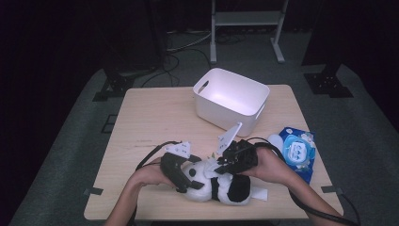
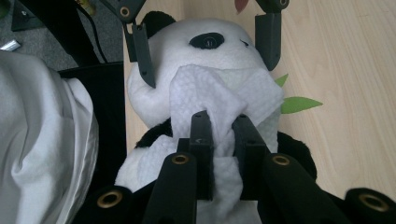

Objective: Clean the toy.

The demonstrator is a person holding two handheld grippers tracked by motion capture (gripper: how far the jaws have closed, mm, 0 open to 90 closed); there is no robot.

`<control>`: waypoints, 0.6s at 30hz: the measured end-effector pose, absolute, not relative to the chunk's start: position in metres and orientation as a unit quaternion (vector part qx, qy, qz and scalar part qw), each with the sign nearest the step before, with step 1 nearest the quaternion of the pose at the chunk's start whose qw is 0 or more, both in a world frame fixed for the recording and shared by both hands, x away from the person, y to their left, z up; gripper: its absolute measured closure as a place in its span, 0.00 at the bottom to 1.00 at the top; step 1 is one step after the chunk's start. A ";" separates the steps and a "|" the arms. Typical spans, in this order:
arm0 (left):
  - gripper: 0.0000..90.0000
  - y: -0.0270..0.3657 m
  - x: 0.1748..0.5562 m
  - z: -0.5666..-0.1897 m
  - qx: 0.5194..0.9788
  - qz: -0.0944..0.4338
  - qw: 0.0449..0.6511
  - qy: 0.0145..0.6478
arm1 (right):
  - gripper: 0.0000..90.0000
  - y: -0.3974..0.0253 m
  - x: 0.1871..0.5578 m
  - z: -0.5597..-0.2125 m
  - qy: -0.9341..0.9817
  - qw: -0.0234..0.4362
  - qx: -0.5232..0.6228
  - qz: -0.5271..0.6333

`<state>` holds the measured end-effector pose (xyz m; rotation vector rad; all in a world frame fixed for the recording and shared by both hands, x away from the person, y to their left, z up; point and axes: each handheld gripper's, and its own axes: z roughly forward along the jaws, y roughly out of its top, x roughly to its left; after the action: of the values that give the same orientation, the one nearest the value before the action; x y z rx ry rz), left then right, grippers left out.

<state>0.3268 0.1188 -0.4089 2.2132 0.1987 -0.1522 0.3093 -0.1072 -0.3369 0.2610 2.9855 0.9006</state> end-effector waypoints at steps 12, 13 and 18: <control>0.18 0.116 0.328 -0.413 0.892 -0.021 0.443 0.088 | 0.89 -0.108 0.319 -0.341 0.952 0.004 0.101 0.290; 0.18 0.117 0.328 -0.413 0.892 -0.018 0.443 0.088 | 0.89 -0.108 0.320 -0.340 0.951 0.004 0.100 0.292; 0.21 0.117 0.330 -0.412 0.889 -0.004 0.448 0.093 | 0.89 -0.107 0.323 -0.334 0.947 0.017 0.104 0.304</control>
<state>0.3301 0.1166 -0.4117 2.2009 0.2296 -0.0093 0.3231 -0.1072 -0.3341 0.3242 2.9421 0.9439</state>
